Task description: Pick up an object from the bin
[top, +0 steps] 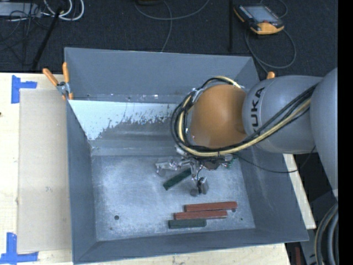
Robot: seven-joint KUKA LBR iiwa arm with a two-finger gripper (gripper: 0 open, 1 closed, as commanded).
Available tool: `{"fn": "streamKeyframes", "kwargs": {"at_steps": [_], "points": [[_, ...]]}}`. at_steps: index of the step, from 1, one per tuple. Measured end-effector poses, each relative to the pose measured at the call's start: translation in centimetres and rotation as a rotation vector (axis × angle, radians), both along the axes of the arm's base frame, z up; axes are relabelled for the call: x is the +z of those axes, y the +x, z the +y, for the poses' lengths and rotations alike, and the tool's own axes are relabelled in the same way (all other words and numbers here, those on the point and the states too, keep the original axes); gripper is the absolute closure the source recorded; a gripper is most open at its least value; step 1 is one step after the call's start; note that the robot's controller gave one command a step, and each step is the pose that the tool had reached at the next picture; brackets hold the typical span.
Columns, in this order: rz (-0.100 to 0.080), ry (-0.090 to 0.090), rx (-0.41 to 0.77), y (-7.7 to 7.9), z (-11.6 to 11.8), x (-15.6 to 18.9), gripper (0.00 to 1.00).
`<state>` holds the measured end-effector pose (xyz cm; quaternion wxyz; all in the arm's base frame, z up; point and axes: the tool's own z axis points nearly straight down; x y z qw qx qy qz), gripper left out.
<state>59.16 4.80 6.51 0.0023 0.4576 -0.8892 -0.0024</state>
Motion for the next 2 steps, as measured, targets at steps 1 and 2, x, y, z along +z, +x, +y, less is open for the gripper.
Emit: {"fn": "streamKeyframes", "kwargs": {"at_steps": [1, 2], "points": [[-0.006, 0.0, -0.003, 0.2, 0.0, 0.5, 1.0], [-0.016, -0.002, -0.007, 0.2, -4.0, 15.1, 1.0]]}}
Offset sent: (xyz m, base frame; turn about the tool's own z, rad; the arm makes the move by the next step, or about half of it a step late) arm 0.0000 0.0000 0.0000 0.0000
